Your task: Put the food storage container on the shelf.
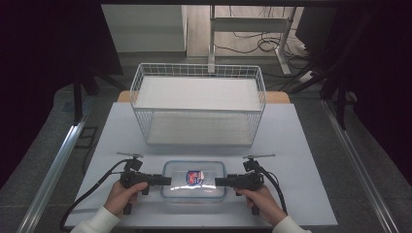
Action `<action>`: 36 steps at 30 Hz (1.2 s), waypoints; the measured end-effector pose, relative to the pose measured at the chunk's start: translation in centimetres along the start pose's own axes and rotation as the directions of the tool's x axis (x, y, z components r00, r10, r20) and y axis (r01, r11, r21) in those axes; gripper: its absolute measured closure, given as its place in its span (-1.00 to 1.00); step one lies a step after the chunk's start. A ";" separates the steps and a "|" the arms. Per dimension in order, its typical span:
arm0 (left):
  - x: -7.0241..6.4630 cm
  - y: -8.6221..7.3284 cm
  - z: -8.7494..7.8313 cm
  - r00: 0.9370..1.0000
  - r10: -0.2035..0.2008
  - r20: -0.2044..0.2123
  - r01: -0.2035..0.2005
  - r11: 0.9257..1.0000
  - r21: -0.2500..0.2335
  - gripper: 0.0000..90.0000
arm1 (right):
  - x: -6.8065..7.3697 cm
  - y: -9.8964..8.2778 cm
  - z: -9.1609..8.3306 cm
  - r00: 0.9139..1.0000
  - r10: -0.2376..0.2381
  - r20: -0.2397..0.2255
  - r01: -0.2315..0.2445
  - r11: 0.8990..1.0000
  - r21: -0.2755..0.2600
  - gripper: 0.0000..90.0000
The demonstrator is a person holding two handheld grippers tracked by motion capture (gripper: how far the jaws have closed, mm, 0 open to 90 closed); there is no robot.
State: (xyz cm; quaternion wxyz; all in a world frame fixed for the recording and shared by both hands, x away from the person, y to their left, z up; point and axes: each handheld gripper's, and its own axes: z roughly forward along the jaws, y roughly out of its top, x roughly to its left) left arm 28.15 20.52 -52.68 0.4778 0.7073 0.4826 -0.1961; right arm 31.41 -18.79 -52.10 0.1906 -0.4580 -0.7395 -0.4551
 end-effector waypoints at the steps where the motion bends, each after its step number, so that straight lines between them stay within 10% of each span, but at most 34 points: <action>1: 0.0 0.0 0.0 1.000 0.001 0.000 -0.001 1.000 0.000 -0.11 | -0.1 0.0 0.1 1.000 0.006 -0.011 -0.006 1.000 0.007 -0.56; 8: 0.0 0.0 0.0 1.000 0.000 -0.003 0.000 1.000 0.000 -0.10 | -0.3 0.4 -0.1 0.996 0.090 -0.023 -0.090 0.996 0.003 -0.36; 16: -0.1 -0.1 0.0 1.000 0.000 -0.007 0.000 1.000 -0.006 -0.10 | 0.0 0.4 -1.0 0.995 0.096 -0.015 -0.096 0.995 -0.015 -0.01; 36: -0.8 -0.8 -0.7 0.999 0.003 -0.032 -0.005 0.997 -0.074 0.01 | 0.8 -0.1 -1.5 0.995 0.094 -0.028 -0.095 0.995 -0.038 0.15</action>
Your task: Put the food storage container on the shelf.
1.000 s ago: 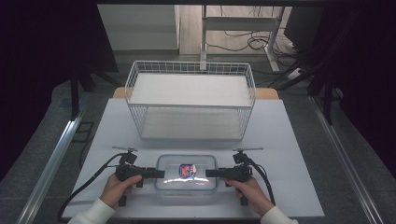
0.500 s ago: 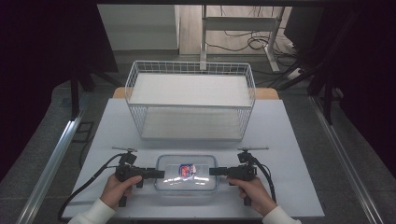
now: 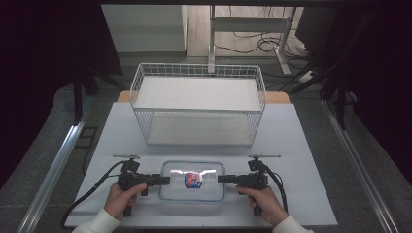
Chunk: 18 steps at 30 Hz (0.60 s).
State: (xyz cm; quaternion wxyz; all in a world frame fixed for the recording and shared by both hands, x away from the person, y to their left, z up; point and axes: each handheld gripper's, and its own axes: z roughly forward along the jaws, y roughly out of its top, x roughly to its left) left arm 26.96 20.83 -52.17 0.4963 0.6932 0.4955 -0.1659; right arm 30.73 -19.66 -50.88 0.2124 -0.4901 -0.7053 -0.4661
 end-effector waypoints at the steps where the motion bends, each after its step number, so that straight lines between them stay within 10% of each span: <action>1: 0.0 -0.1 -0.1 1.000 -0.005 0.002 0.005 1.000 -0.004 0.02 | 0.1 0.0 0.0 1.000 -0.002 -0.001 0.002 1.000 -0.001 0.15; 18: -0.8 -0.4 -0.7 1.000 -0.003 -0.008 0.003 1.000 -0.012 0.14 | 0.5 -0.2 -0.3 1.000 -0.006 -0.016 0.006 1.000 -0.009 0.22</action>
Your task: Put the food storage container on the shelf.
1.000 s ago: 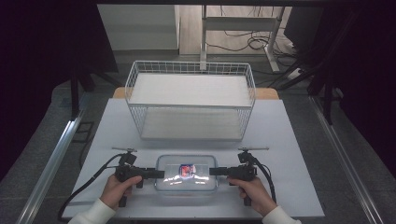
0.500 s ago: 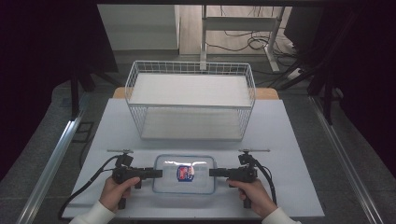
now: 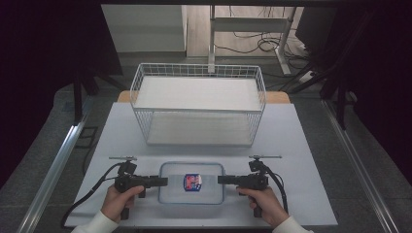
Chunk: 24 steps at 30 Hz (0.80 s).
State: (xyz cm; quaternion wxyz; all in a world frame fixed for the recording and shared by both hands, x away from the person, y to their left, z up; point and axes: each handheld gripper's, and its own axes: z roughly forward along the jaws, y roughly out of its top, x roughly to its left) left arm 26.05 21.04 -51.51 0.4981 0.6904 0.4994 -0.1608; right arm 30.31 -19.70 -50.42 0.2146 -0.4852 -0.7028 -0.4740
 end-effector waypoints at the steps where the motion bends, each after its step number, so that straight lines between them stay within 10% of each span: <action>1: 0.0 0.0 0.0 1.000 0.001 -0.001 -0.001 1.000 0.000 0.14 | 0.0 0.0 0.0 1.000 0.001 0.000 -0.001 1.000 0.000 0.22; 24: -2.7 2.8 -1.2 0.996 0.088 -0.021 -0.089 0.996 -0.033 0.18 | 2.1 1.8 -1.7 0.997 -0.070 0.013 0.071 0.997 -0.043 0.23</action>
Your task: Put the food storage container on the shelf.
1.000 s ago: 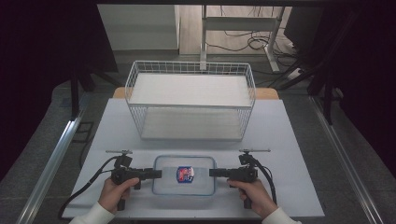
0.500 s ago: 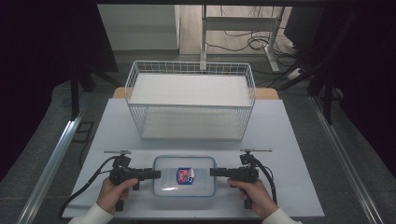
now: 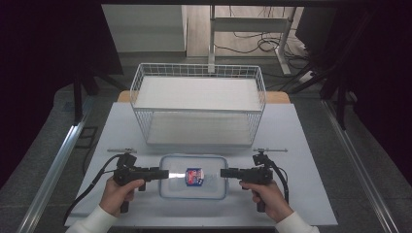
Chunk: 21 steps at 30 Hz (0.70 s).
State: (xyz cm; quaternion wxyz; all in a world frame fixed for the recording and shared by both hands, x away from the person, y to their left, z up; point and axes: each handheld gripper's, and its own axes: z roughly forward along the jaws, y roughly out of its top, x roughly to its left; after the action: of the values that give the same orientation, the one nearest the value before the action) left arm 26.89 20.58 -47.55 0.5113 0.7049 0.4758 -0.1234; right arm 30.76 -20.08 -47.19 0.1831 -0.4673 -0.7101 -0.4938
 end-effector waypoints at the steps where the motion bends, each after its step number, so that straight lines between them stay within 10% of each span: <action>1: -0.2 0.4 -0.2 1.000 0.005 0.000 -0.005 1.000 -0.004 0.18 | 0.4 0.3 -0.2 1.000 -0.007 0.002 0.007 1.000 -0.006 0.23; 21: -3.8 9.9 -3.3 0.994 0.112 0.004 -0.111 0.989 -0.094 0.18 | 6.4 10.2 -3.8 0.989 -0.145 0.041 0.147 0.988 -0.054 0.23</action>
State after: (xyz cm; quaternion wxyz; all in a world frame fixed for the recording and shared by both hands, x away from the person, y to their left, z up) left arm 31.83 21.01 -37.58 0.5520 0.7051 0.4387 -0.0753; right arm 35.42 -19.50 -35.50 0.1200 -0.4282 -0.7313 -0.5172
